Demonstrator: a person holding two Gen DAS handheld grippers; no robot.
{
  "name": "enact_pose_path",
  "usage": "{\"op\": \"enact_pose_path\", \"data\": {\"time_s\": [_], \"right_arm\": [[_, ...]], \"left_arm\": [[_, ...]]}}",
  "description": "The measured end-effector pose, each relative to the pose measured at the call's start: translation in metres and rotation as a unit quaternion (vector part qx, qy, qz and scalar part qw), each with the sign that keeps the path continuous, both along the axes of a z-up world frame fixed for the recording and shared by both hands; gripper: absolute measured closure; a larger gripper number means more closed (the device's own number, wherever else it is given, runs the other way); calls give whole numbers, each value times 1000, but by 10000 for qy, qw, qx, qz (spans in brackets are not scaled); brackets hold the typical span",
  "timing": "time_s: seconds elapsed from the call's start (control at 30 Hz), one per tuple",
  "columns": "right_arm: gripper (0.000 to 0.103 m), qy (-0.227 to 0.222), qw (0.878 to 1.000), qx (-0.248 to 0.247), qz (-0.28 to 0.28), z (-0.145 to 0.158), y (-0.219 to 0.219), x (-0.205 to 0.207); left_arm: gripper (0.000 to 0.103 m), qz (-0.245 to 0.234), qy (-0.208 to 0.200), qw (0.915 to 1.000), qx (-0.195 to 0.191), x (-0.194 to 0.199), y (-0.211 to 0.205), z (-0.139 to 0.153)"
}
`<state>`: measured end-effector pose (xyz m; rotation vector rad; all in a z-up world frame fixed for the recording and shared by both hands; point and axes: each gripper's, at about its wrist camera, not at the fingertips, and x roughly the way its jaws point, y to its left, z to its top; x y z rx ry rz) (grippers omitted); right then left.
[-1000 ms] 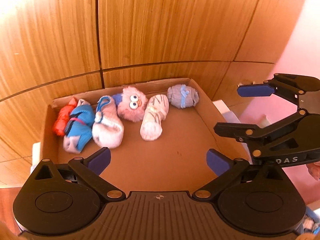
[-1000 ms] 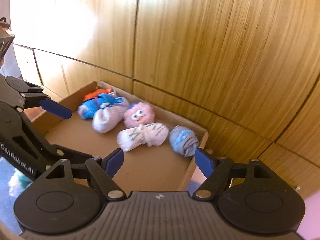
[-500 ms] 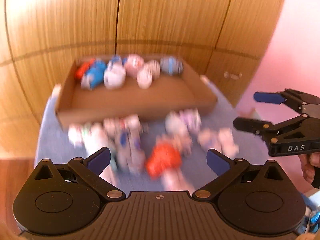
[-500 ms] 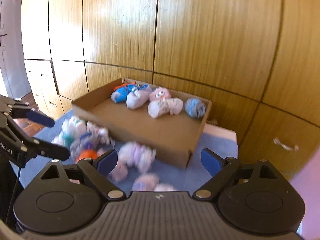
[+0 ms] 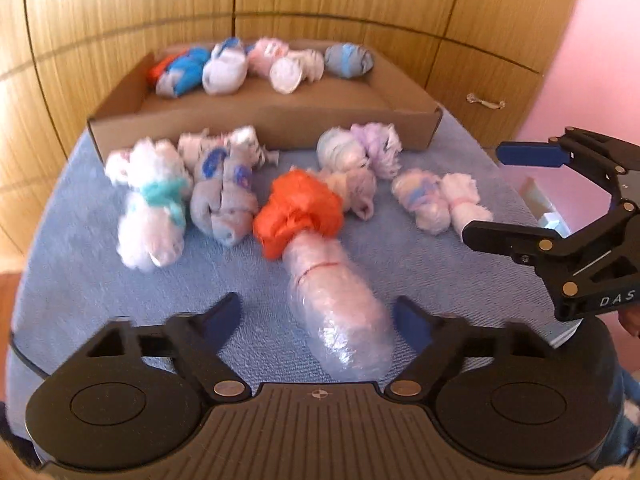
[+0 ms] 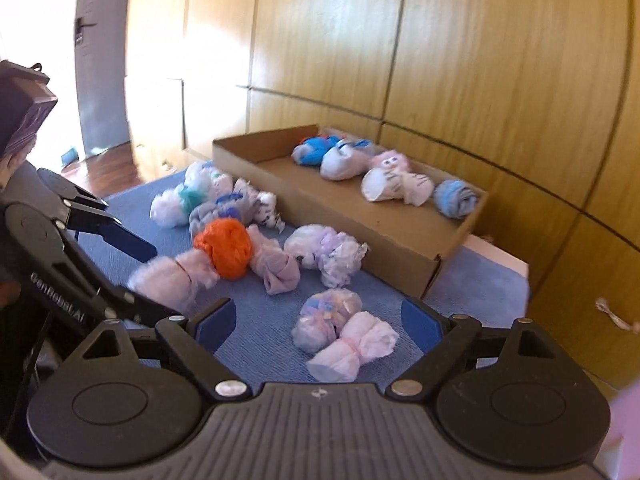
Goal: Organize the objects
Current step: 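Grasp the plastic-wrapped bundle with the left gripper while the right grasps the white pink-tied sock, then carry both bundles into the box and open both grippers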
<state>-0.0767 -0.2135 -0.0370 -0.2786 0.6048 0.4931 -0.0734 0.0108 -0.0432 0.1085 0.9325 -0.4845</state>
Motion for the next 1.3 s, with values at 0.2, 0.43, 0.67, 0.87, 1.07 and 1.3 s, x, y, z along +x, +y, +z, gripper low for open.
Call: {"op": "enact_pose_path", "data": {"time_s": [0.2,0.43,0.67,0.87,1.07,1.3], "right_arm": [[20,291,9962,-84,813,-13,-16,17],[36,616,9906,-95,1222,-27,-29,40],[55,672,9910,76,1156,-29,-34,34],[56,591,9941,210,881,-15,-43,18],[56,517,9962,321,622,1,-45,15],[56,220,9969,536,532,40,-38,26]], "left_arm": [[55,15,-224,9995,206,-1,5,2],[57,-83,-297,9990,315,-6,7,1],[58,-256,-354,9986,281,-8,13,11],[58,-420,-440,9981,66,-13,20,25],[58,-441,-459,9979,-129,-10,28,41],[58,-413,-648,9964,-355,17,37,76]]}}
